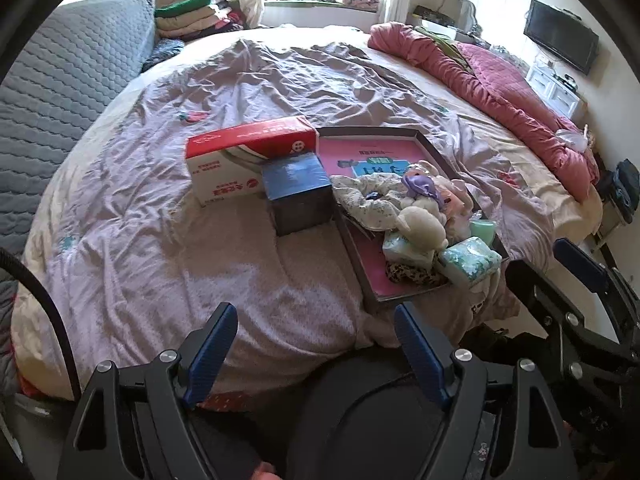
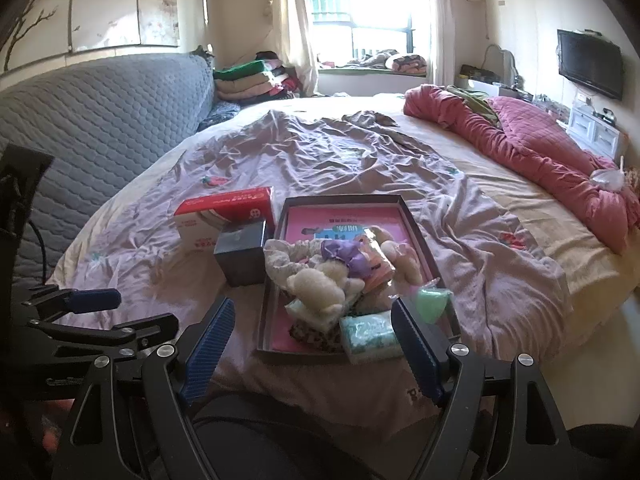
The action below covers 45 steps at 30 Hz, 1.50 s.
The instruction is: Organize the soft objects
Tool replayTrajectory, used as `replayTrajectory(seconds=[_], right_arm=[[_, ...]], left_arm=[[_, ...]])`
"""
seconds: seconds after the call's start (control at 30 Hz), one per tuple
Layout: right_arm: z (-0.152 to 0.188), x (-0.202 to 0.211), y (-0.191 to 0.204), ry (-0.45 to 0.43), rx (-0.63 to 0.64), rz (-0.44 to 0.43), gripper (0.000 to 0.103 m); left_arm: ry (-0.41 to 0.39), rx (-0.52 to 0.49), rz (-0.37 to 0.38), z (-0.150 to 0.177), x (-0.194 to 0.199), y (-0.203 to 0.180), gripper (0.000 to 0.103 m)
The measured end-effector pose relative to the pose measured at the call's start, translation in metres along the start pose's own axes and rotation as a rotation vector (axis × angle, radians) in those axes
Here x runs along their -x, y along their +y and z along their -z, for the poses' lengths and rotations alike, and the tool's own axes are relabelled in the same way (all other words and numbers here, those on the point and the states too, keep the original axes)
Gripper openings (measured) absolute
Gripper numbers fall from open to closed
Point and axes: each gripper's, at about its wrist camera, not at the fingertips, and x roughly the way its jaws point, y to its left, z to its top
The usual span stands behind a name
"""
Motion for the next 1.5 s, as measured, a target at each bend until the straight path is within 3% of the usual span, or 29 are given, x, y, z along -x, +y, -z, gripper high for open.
replayTrajectory(seconds=[0.47, 1.5], right_arm=[[0.009, 0.016, -0.005, -0.027, -0.059, 0.007, 0.082], [0.015, 0.009, -0.006, 0.003, -0.072, -0.028, 0.082]], left_arm=[[-0.021, -0.021, -0.018, 0.01, 0.019, -0.011, 0.08], [0.002, 0.014, -0.042, 0.013, 0.011, 0.0, 0.08]])
